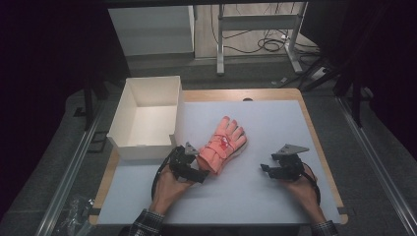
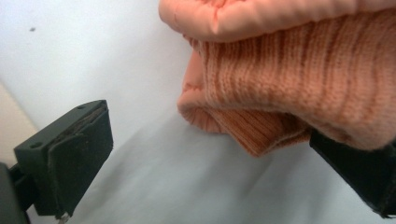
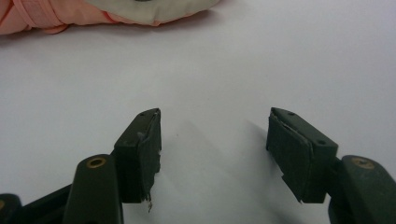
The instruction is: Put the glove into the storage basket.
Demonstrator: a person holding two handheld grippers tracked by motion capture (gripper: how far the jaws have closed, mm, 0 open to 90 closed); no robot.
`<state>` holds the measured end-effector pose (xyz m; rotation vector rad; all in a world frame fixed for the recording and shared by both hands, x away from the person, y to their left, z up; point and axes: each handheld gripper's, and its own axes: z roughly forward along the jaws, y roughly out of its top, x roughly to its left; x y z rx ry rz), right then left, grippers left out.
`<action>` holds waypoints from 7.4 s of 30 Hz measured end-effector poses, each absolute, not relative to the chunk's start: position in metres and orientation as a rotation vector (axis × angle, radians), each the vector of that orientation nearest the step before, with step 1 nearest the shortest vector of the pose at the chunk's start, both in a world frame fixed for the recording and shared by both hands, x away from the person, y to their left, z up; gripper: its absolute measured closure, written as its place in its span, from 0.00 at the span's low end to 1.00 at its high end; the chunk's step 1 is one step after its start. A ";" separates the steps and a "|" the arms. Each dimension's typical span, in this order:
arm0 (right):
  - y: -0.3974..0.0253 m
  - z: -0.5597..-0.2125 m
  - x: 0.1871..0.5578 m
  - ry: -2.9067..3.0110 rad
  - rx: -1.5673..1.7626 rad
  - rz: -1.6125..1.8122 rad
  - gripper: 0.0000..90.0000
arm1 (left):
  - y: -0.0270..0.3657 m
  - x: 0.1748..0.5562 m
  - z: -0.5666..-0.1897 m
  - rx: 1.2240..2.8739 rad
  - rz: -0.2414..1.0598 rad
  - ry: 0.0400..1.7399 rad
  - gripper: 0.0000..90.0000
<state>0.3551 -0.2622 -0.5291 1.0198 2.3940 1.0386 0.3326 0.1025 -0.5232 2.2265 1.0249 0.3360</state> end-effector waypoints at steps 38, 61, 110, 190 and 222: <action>-0.260 -0.530 0.354 2.407 0.987 1.022 0.34 | 0.028 0.379 -0.485 2.415 0.297 0.980 0.00; -0.260 -0.531 0.354 2.406 0.988 1.023 0.34 | 0.018 0.385 -0.515 2.518 0.192 1.041 0.18; -0.260 -0.531 0.354 2.405 0.985 1.029 0.34 | 0.063 0.426 -0.394 2.397 0.310 1.121 0.45; -0.260 -0.531 0.354 2.402 0.983 1.029 0.33 | 0.194 0.500 -0.490 2.244 0.307 1.775 0.38; -0.260 -0.531 0.354 2.403 0.981 1.028 0.33 | 0.209 0.472 -0.447 2.112 0.359 1.625 0.04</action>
